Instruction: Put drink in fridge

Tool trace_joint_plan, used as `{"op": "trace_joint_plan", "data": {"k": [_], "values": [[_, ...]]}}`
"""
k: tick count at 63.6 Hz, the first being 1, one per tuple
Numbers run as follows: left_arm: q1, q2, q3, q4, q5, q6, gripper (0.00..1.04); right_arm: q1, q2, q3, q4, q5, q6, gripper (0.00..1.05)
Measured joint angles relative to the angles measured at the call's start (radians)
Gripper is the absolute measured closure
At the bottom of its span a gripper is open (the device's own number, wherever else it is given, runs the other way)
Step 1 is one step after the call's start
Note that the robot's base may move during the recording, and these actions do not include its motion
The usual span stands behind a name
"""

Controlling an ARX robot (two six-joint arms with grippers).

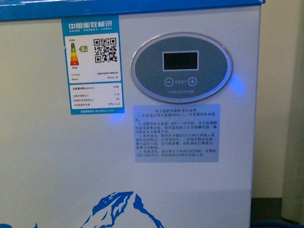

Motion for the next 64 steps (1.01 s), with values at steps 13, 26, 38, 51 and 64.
{"op": "trace_joint_plan", "data": {"k": [13, 26, 38, 51, 64], "values": [[0.0, 0.0, 0.0, 0.0, 0.0, 0.0, 0.08, -0.04, 0.49, 0.09, 0.274, -0.072, -0.019, 0.07], [0.0, 0.0, 0.0, 0.0, 0.0, 0.0, 0.08, 0.018, 1.106, 0.304, 0.559, -0.029, -0.014, 0.07], [0.0, 0.0, 0.0, 0.0, 0.0, 0.0, 0.08, 0.092, 1.511, 0.531, 0.646, 0.004, 0.0, 0.07], [0.0, 0.0, 0.0, 0.0, 0.0, 0.0, 0.08, 0.132, 1.778, 0.734, 0.649, 0.029, 0.008, 0.07], [0.0, 0.0, 0.0, 0.0, 0.0, 0.0, 0.08, 0.15, 1.976, 0.941, 0.59, 0.039, 0.035, 0.07]]}}
